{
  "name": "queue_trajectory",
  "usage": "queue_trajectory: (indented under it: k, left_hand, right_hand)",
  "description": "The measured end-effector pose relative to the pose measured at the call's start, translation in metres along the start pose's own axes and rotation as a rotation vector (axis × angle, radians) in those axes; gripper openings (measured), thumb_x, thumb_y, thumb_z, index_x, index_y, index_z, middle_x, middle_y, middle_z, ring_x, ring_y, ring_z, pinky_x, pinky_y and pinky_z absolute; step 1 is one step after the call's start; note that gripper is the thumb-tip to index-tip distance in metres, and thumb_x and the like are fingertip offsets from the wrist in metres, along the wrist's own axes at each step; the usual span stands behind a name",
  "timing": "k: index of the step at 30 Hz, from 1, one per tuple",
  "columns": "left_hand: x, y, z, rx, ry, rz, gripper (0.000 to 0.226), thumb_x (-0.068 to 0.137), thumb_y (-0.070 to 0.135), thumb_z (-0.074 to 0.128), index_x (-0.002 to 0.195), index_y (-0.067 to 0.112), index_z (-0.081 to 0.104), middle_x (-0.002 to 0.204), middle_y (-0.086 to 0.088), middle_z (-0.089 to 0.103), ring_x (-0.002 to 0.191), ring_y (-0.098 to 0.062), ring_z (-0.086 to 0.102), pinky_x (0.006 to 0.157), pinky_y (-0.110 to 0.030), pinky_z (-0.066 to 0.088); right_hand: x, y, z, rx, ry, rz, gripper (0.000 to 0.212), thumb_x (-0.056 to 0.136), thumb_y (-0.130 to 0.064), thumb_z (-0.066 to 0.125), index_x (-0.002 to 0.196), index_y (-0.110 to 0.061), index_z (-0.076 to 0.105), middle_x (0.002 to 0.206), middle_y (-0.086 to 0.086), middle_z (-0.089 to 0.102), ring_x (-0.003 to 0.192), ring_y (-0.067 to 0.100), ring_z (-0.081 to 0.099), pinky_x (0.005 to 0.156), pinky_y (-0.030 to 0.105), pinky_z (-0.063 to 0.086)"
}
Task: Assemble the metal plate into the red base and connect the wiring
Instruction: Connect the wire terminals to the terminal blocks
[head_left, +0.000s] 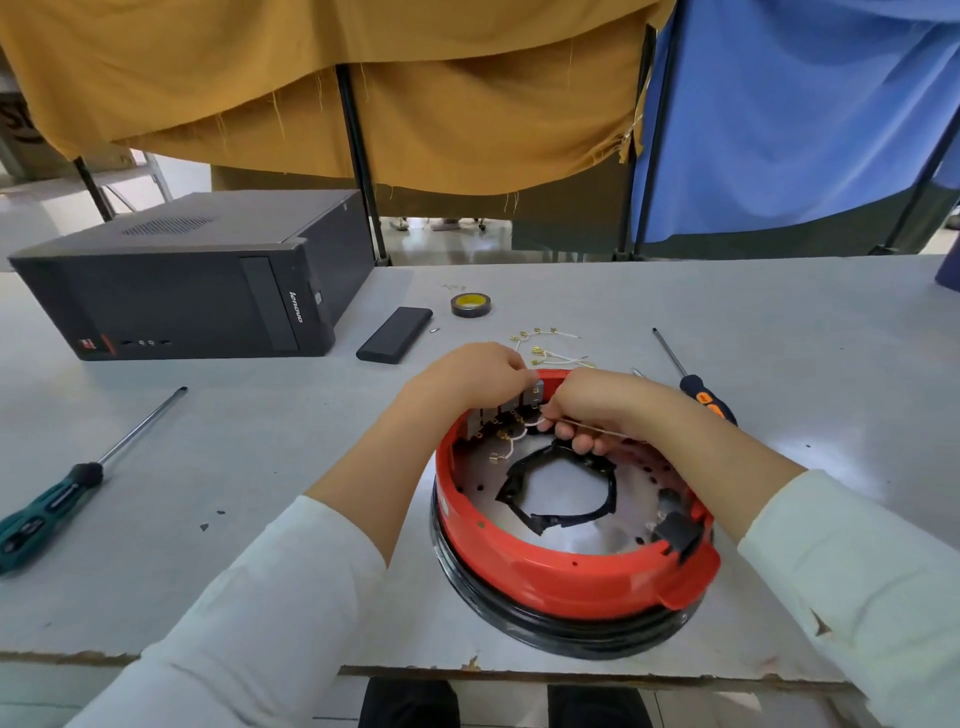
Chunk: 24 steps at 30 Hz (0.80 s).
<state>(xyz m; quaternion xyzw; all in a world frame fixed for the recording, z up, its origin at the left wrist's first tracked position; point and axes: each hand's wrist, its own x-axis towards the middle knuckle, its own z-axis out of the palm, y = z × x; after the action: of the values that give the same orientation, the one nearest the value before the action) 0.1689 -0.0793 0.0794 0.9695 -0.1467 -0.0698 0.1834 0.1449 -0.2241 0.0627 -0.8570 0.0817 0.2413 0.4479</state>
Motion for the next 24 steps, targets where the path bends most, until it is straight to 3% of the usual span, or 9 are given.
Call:
queue_trajectory:
  k: [3,7,11,14,18,24]
  left_hand:
    - [0.0,-0.007,0.016,-0.182,0.016,0.048,0.034,0.103,0.043,0.039,0.095,0.018,0.062,0.1,-0.005,0.065,0.105,-0.025,0.056,0.08,-0.029,0.038]
    - [0.003,-0.015,0.022,-0.351,0.056,0.032,0.034,0.101,0.044,0.044,0.107,0.02,0.067,0.094,-0.001,0.064,0.09,-0.018,0.055,0.072,-0.025,0.038]
    - [0.004,-0.015,0.023,-0.387,0.055,0.029,0.035,0.101,0.044,0.044,0.114,0.021,0.067,0.107,-0.003,0.066,0.099,-0.019,0.056,0.079,-0.026,0.036]
    - [0.005,-0.016,0.023,-0.423,0.055,0.02,0.036,0.101,0.044,0.044,0.114,0.021,0.067,0.112,-0.004,0.067,0.101,-0.019,0.058,0.073,-0.025,0.038]
    - [0.006,-0.018,0.024,-0.455,0.067,0.021,0.035,0.1,0.045,0.045,0.113,0.022,0.068,0.114,-0.003,0.068,0.096,-0.014,0.056,0.067,-0.009,0.034]
    - [0.007,-0.02,0.025,-0.503,0.059,0.018,0.034,0.1,0.044,0.047,0.11,0.022,0.07,0.112,-0.003,0.07,0.104,-0.018,0.06,0.072,-0.011,0.035]
  right_hand:
    - [0.001,0.004,-0.003,-0.009,-0.032,-0.024,0.026,0.1,-0.018,0.036,0.084,-0.009,0.055,0.051,-0.002,0.038,0.029,0.008,0.035,0.034,0.014,0.025]
    - [0.001,0.006,-0.005,-0.032,-0.034,-0.07,0.025,0.099,-0.016,0.04,0.084,-0.007,0.058,0.05,-0.001,0.039,0.029,0.01,0.037,0.036,0.016,0.027]
    - [0.002,0.007,-0.002,-0.06,-0.008,-0.09,0.024,0.099,-0.016,0.041,0.085,-0.007,0.059,0.051,-0.001,0.04,0.029,0.011,0.038,0.036,0.015,0.027]
    - [0.004,0.007,-0.001,-0.07,-0.002,-0.102,0.024,0.099,-0.016,0.042,0.085,-0.007,0.059,0.052,0.0,0.04,0.028,0.011,0.038,0.034,0.016,0.027]
    - [0.004,0.005,0.0,-0.086,0.01,-0.111,0.024,0.099,-0.017,0.043,0.086,-0.008,0.06,0.051,0.0,0.042,0.028,0.011,0.038,0.035,0.016,0.028]
    - [0.004,0.006,-0.001,-0.113,0.064,-0.152,0.023,0.098,-0.018,0.049,0.081,-0.008,0.061,0.049,-0.001,0.049,0.03,0.009,0.042,0.035,0.016,0.033]
